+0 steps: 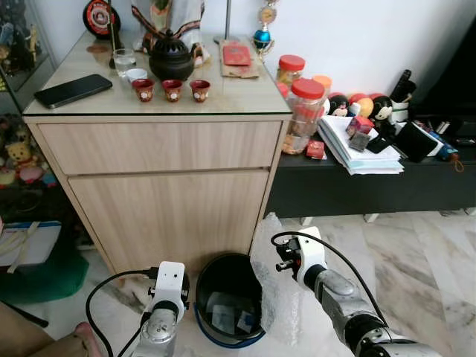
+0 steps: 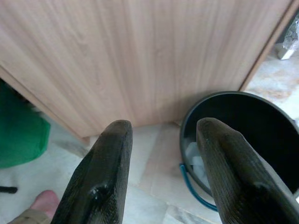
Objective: Picking trash to rubbish bin
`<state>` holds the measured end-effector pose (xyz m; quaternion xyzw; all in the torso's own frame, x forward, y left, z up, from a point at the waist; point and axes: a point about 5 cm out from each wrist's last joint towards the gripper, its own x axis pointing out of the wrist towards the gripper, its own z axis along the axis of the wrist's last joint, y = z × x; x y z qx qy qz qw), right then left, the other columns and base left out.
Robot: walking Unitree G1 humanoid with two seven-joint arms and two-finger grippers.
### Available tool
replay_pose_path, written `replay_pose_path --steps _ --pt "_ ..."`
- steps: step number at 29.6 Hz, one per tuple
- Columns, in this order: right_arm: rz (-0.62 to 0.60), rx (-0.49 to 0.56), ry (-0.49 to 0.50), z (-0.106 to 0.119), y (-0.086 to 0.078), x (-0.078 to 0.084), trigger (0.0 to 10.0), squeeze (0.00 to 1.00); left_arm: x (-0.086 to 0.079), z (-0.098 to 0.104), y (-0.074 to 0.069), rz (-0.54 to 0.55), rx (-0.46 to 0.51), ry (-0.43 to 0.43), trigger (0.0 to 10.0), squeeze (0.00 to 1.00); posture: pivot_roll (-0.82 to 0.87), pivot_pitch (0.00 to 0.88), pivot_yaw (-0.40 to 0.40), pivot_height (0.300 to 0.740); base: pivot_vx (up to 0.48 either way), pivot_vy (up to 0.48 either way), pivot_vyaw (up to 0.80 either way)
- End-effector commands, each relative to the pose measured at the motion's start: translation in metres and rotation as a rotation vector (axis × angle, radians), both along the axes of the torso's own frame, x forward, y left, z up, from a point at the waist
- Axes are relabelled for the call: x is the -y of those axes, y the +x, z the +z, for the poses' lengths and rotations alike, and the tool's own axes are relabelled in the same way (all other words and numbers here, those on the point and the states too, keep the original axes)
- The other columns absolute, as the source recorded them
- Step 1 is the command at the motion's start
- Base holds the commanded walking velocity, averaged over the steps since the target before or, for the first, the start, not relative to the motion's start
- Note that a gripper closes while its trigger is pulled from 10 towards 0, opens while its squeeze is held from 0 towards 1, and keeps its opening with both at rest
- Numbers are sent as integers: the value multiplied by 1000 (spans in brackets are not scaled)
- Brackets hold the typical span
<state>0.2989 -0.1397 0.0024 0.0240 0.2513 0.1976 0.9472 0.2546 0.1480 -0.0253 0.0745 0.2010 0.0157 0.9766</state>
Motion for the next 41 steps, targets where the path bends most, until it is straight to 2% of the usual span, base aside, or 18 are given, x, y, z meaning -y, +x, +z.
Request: replay_pose_path --steps 1,16,27,33,41 --pt "-5 28 -5 6 5 2 10000 0 1 2 2 9 6 -3 10000 0 81 76 -135 740 285 0 0" --pt "-4 28 1 6 5 -1 10000 0 -1 1 2 1 3 5 10000 0 96 59 -127 740 280 0 0" --pt "0 28 0 6 5 -1 10000 0 3 2 3 -13 1 1 10000 0 99 57 -127 740 0 0 0" --pt "17 24 -9 5 4 -1 10000 0 6 1 2 -3 6 -6 10000 0 103 73 -157 740 0 0 0" --pt "51 48 0 12 11 -9 10000 0 8 5 5 10 29 -16 10000 0 87 83 -174 740 0 0 0"
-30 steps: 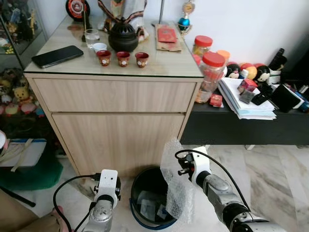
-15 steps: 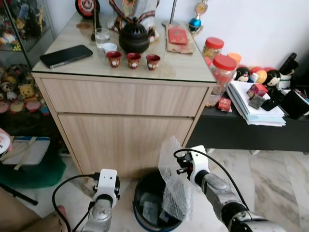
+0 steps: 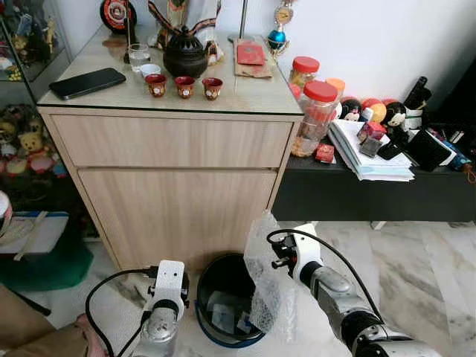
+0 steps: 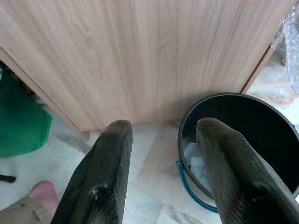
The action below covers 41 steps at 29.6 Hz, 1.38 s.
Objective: Picking trash to rubbish bin
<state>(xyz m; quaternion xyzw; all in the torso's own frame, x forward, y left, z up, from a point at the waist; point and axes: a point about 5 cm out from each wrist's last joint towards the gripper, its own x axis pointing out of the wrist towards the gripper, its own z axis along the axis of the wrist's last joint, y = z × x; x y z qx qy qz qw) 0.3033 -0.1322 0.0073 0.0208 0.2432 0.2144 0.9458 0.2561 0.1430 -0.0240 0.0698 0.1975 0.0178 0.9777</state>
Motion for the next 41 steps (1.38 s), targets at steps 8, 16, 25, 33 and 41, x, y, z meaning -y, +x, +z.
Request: replay_pose_path --steps 8,16,25,33,41 --pt "55 70 5 18 15 -19 10000 0 2 8 7 15 43 -12 10000 0 89 83 -187 740 0 0 0" --pt "32 118 23 32 27 -25 10000 0 6 11 10 6 67 -20 10000 0 88 82 -188 740 0 0 0" --pt "4 126 -1 35 30 -22 10000 561 8 13 12 -1 74 -19 10000 0 91 85 -194 740 0 0 0" --pt "-17 128 7 35 31 -21 10000 1000 8 12 11 -1 73 -19 10000 0 89 87 -193 740 0 0 0" --pt "-18 125 10 35 30 -21 10000 1000 8 12 10 1 74 -19 10000 0 90 88 -197 740 0 0 0"
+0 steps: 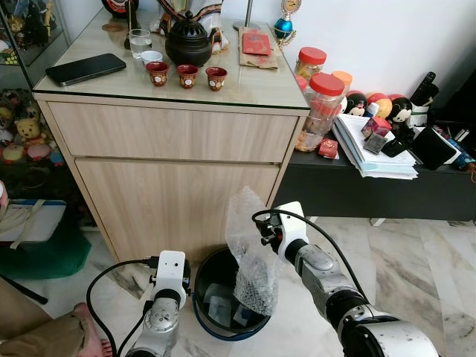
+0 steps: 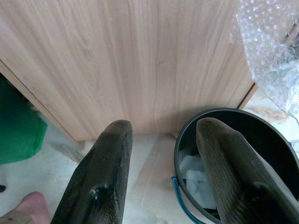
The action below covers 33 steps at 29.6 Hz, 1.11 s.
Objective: Picking trash to rubbish bin
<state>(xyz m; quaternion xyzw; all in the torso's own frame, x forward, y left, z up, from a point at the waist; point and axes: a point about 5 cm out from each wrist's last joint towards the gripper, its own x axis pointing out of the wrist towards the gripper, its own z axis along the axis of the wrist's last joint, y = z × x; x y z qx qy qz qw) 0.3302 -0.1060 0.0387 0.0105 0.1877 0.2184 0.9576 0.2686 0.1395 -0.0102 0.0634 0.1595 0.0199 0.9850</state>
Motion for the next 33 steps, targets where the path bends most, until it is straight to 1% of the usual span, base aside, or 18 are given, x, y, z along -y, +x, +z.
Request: replay_pose_path --steps 1,7,9,10,11,12,13,14,16,23,28,30,33 --pt "-24 9 4 4 4 6 10000 1000 5 -1 -2 0 -4 -7 10000 0 90 88 -197 740 0 0 0" --pt "-27 10 2 4 4 6 10000 1000 5 -2 -2 1 -6 -7 10000 0 92 88 -199 740 0 0 0" --pt "-34 13 -3 4 4 7 10000 1000 15 1 0 -95 8 -44 10000 0 91 88 -201 740 0 0 0" --pt "-34 13 -3 4 4 7 10000 1000 20 3 0 -162 16 -30 10000 0 91 88 -201 740 0 0 0" --pt "-34 13 -2 4 4 7 10000 1000 22 4 1 -196 17 7 10000 0 91 90 -202 740 0 0 0" --pt "-34 13 -4 4 4 7 10000 1000 27 4 1 -283 17 67 10000 0 91 90 -202 740 0 0 0" --pt "-34 13 -4 4 4 7 10000 1000 29 4 0 -312 17 83 10000 0 91 90 -202 740 0 0 0" --pt "-34 13 -5 4 4 6 10000 1000 34 4 -1 -373 17 93 10000 0 91 90 -202 740 0 0 0" --pt "-33 14 -5 5 5 6 10000 1000 38 4 -2 -436 8 95 10000 0 91 90 -202 740 0 0 0" --pt "-31 13 -3 5 5 5 10000 1000 39 3 -4 -458 -4 61 10000 0 96 90 -205 740 0 0 0" --pt "-30 13 -4 5 5 5 10000 1000 41 0 -8 -468 -18 46 10000 0 95 88 -206 740 0 0 0" --pt "-28 13 -5 5 5 5 10000 1000 44 -1 -10 -489 -24 22 10000 0 95 88 -206 740 0 0 0" --pt "-27 13 -3 5 5 4 10000 1000 44 0 -10 -491 -20 18 10000 0 95 88 -206 740 0 0 0"
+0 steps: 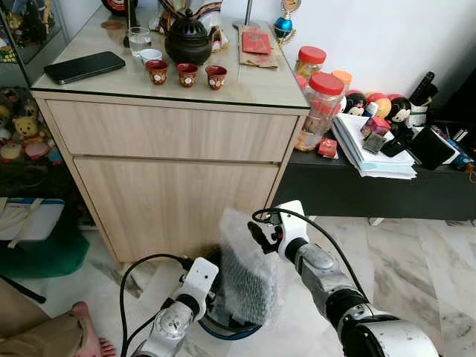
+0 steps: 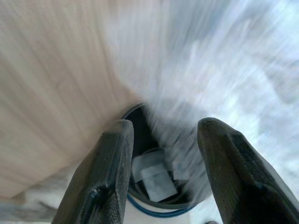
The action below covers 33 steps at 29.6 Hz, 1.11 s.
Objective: Picking trash to rubbish bin
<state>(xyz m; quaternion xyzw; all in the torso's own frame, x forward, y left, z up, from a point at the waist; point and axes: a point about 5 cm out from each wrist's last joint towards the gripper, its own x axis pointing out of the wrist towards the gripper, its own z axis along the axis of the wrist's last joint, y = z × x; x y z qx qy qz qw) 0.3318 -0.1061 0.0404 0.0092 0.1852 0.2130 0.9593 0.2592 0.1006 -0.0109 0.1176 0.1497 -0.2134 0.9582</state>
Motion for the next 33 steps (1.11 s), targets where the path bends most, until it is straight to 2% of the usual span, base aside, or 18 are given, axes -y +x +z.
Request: replay_pose_path --steps 1,7,8,9,17,23,25,26,27,29,31,33 --pt "-16 8 0 3 3 4 10000 1000 5 1 -1 -9 -3 -17 10000 0 95 88 -206 740 0 0 0" --pt "-7 17 -22 3 3 3 10000 1000 3 2 1 -5 2 -7 10000 0 95 88 -206 740 0 0 0" --pt "-8 16 -25 3 3 3 10000 929 3 2 1 -5 2 -7 10000 0 95 88 -206 740 0 0 0" --pt "-11 11 -21 3 3 3 10000 0 3 2 1 -4 2 -7 10000 0 95 88 -206 740 0 0 0" --pt "-37 -8 -34 -4 -1 17 10000 0 -3 -3 0 57 -24 3 10000 0 89 86 -207 740 0 0 0" --pt "-83 -69 -42 -19 -14 39 10000 0 -22 -16 -8 220 -77 42 10000 0 82 81 -203 740 0 0 0" --pt "-113 -104 -55 -28 -22 54 10000 0 -33 -23 -15 314 -111 50 10000 0 78 80 -202 740 0 0 0" --pt "-113 -104 -55 -28 -22 54 10000 0 -33 -23 -15 314 -111 50 10000 0 78 80 -202 740 0 0 0" --pt "-142 -125 -54 -32 -27 64 10000 0 -43 -28 -20 404 -142 40 10000 0 74 77 -199 740 0 0 0" --pt "-154 -136 -49 -34 -29 68 10000 0 -48 -31 -23 446 -163 42 10000 0 73 77 -198 740 0 0 0" --pt "-167 -170 -20 -39 -35 76 10000 0 -62 -38 -33 567 -197 53 10000 0 62 80 -192 740 0 0 0" --pt "-182 -185 -25 -42 -39 83 10000 0 -68 -40 -37 624 -195 56 10000 0 62 80 -192 740 0 0 0"
